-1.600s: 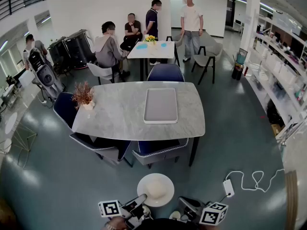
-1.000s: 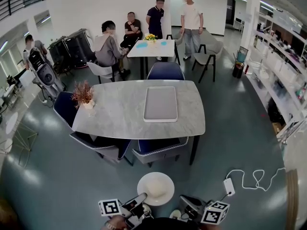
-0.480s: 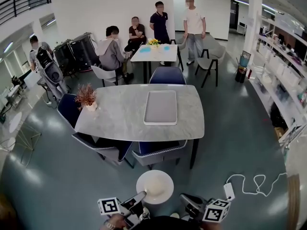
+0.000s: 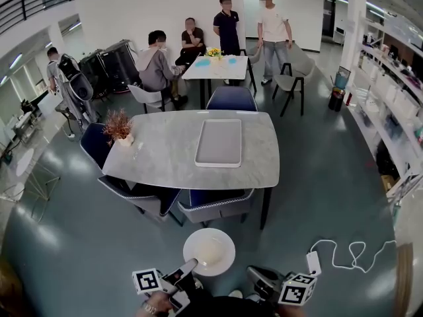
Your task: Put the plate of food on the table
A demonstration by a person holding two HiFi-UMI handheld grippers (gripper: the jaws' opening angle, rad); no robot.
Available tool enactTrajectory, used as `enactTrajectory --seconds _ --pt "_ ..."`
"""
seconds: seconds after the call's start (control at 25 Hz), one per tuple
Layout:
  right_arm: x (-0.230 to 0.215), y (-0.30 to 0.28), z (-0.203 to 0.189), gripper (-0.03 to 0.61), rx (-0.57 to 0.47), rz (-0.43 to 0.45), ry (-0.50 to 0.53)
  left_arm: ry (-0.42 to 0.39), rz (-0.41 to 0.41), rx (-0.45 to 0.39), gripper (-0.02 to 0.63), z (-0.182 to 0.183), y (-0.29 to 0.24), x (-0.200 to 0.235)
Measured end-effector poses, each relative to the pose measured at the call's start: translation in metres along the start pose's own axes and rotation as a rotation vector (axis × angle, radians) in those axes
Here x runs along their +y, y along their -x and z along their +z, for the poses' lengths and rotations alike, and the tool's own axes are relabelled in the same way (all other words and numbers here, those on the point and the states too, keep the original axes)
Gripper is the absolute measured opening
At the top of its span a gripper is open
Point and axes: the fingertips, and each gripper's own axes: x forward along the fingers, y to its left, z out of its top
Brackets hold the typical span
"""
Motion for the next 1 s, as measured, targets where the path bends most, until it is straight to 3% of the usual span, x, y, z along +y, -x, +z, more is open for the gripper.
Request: enactTrajectory --seconds 0.44,0.72,1.0 --pt "-0.012 -0.002 0.017 0.011 -0.045 -0.022 -0.025 -0.012 -0.006 0.004 0.023 0.031 -0.024 -0.005" --pt "-0.028 -0.03 0.039 0.011 -0.103 -0.068 -0.05 -0.01 -0.013 0.044 0.025 0.079 -0.048 0.004" --pt "-0.038 -0.086 0.066 0.012 -0.144 -0.117 -0.037 -0.024 -0.024 0.097 0.023 0.152 -0.074 0.008"
